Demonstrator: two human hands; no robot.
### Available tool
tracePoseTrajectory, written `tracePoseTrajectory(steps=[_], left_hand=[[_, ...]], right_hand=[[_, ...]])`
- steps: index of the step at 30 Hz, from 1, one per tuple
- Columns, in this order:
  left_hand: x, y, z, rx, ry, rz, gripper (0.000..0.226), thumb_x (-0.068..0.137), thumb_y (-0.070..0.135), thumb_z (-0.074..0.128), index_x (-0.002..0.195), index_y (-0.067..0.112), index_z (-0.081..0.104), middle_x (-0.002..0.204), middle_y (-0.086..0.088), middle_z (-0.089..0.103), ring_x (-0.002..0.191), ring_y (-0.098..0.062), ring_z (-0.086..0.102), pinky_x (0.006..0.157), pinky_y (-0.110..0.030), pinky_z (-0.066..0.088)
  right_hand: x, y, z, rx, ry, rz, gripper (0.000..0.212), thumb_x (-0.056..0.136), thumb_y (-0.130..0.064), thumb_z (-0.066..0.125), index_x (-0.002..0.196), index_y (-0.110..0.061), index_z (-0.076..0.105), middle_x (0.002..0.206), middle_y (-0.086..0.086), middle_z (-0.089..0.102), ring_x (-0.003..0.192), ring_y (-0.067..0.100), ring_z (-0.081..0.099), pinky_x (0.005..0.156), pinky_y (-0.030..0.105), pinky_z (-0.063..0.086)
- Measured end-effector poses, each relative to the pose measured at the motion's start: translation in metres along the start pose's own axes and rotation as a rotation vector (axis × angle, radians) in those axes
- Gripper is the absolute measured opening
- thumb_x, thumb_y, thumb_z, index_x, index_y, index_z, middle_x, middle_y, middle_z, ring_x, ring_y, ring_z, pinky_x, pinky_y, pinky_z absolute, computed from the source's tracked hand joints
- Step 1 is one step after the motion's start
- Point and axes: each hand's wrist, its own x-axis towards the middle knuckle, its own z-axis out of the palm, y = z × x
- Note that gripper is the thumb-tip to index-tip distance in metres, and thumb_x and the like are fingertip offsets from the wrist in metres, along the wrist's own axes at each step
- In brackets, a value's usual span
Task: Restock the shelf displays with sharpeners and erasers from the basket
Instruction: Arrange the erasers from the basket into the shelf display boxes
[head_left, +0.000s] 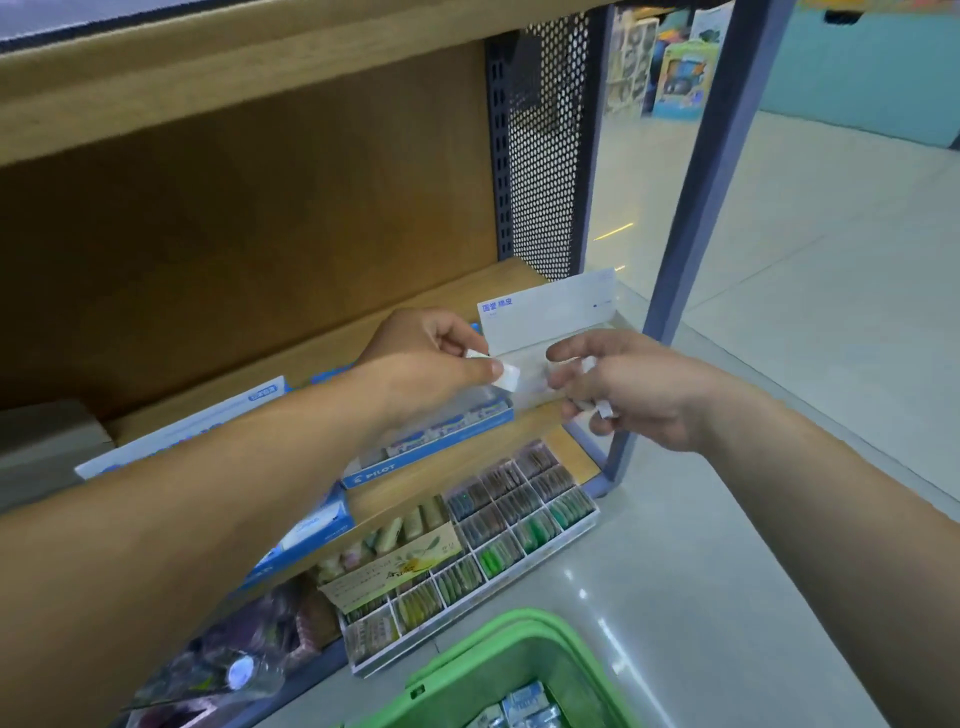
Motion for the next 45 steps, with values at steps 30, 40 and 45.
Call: tracePoseTrajectory(steps=[30,40,45], left_hand=[[0.053,-0.002,0.046,0.419,-0.164,0.022,0.012,0.094,0.024,0.072,0.105,0.024,0.077,0.101,0.011,0.071,0.097,-0.010,0.065,0.088,-0.026,0.051],[0.029,0.004,0.045,0.284,-0.148,0.160,0.028,0.092,0.019,0.069,0.119,0.027,0.069,0.107,0.014,0.067,0.084,-0.011,0.067,0.073,-0.018,0.053],[0.017,0.015,0.048,0.047,-0.242,0.242,0.024,0.083,0.019,0.082,0.105,0.020,0.074,0.096,-0.007,0.075,0.071,-0.007,0.064,0.071,-0.034,0.059]], right_hand=[[0.008,0.037,-0.026,0.312,0.329,-0.024,0.031,0.078,-0.002,0.086,0.105,-0.004,0.071,0.077,0.011,0.073,0.050,0.019,0.059,0.044,0.025,0.044],[0.003,0.021,-0.016,0.263,0.229,-0.046,0.029,0.081,-0.010,0.085,0.106,-0.003,0.071,0.089,0.015,0.078,0.055,0.024,0.064,0.042,0.026,0.037],[0.001,0.016,-0.011,0.274,0.133,-0.061,0.035,0.081,-0.013,0.085,0.110,0.001,0.071,0.095,0.021,0.077,0.056,0.024,0.063,0.044,0.025,0.035]])
